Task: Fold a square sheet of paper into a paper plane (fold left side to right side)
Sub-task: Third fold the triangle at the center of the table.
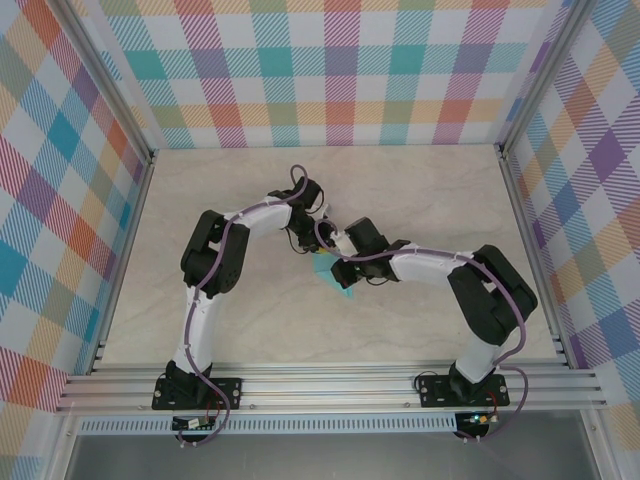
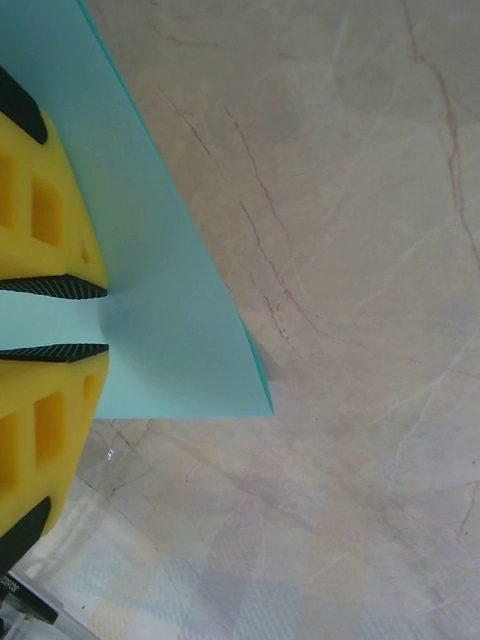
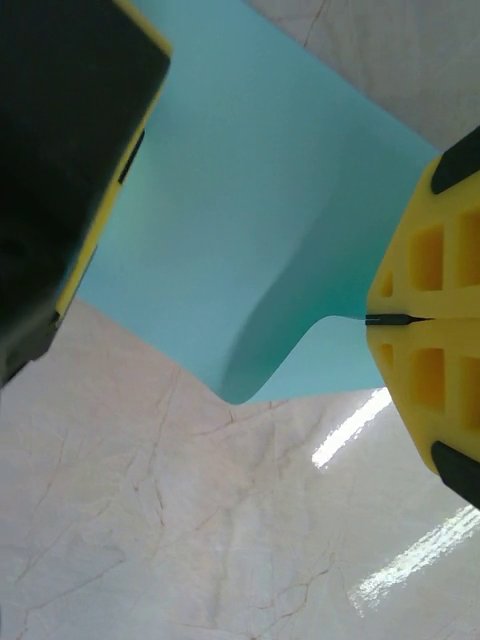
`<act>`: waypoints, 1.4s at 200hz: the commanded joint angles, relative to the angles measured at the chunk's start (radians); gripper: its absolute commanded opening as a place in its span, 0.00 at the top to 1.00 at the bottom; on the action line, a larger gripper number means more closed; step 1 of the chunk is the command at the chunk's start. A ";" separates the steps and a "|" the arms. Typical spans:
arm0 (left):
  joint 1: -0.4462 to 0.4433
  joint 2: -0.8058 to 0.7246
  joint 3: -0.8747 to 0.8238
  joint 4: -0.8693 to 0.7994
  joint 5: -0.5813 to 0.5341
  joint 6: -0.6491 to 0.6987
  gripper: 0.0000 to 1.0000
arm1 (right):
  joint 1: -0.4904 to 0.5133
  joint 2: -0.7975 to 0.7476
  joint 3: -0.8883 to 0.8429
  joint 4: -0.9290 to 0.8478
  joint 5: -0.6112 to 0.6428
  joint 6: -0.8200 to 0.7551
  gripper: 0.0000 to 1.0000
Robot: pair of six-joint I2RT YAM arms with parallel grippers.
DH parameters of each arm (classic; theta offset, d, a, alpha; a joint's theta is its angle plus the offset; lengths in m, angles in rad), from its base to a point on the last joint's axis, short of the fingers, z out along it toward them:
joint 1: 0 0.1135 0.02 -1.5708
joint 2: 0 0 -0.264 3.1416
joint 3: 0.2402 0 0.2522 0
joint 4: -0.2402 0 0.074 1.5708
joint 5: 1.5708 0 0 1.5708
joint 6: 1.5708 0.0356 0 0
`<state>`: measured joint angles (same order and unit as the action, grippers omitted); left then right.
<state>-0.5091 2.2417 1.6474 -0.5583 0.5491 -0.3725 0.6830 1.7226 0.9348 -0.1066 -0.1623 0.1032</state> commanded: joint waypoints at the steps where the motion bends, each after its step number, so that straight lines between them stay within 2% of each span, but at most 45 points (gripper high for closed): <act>1: -0.025 0.055 0.003 -0.054 -0.038 0.023 0.79 | -0.019 0.024 0.022 -0.025 -0.048 0.042 1.00; 86: -0.028 0.054 0.005 -0.055 -0.036 0.025 0.79 | -0.047 0.083 0.044 -0.024 -0.039 0.079 1.00; 121: -0.028 0.056 0.003 -0.054 -0.037 0.024 0.79 | -0.066 0.100 0.053 -0.013 -0.072 0.104 1.00; 280: -0.029 0.056 0.001 -0.054 -0.041 0.023 0.81 | -0.073 0.104 0.056 -0.016 -0.066 0.112 1.00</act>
<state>-0.5110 2.2452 1.6539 -0.5701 0.5381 -0.3691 0.6167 1.8080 0.9653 -0.1219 -0.2115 0.2031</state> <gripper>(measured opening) 0.193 0.026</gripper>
